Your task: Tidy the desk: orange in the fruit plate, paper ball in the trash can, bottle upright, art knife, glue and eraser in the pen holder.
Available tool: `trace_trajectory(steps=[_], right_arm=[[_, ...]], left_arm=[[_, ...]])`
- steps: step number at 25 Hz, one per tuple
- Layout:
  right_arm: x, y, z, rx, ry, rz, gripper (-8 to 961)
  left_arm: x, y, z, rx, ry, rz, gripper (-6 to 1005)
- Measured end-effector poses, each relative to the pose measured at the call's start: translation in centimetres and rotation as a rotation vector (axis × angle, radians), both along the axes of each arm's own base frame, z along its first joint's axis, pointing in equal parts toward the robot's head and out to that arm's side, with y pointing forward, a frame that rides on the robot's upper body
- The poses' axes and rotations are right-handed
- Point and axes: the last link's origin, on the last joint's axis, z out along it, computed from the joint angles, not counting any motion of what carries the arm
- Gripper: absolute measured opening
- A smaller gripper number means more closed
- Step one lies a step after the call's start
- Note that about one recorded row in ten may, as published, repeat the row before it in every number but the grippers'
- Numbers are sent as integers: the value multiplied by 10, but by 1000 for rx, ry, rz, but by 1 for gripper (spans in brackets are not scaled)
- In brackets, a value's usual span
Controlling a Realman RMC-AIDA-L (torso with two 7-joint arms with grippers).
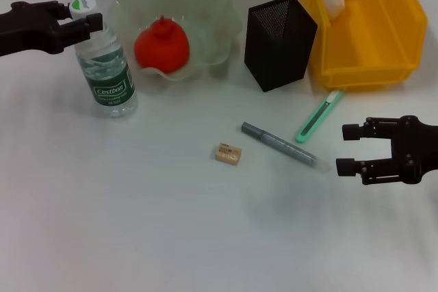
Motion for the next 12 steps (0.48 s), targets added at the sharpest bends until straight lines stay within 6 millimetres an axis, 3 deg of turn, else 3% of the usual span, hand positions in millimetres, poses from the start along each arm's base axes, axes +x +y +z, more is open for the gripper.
trace_trajectory(steps=[10, 12], right_arm=[[0, 0, 0, 0, 0, 0, 816], [0, 0, 0, 0, 0, 0, 816]], left_arm=[[-2, -8, 1, 52, -37, -33, 434], [-2, -8, 1, 47, -36, -42, 522]])
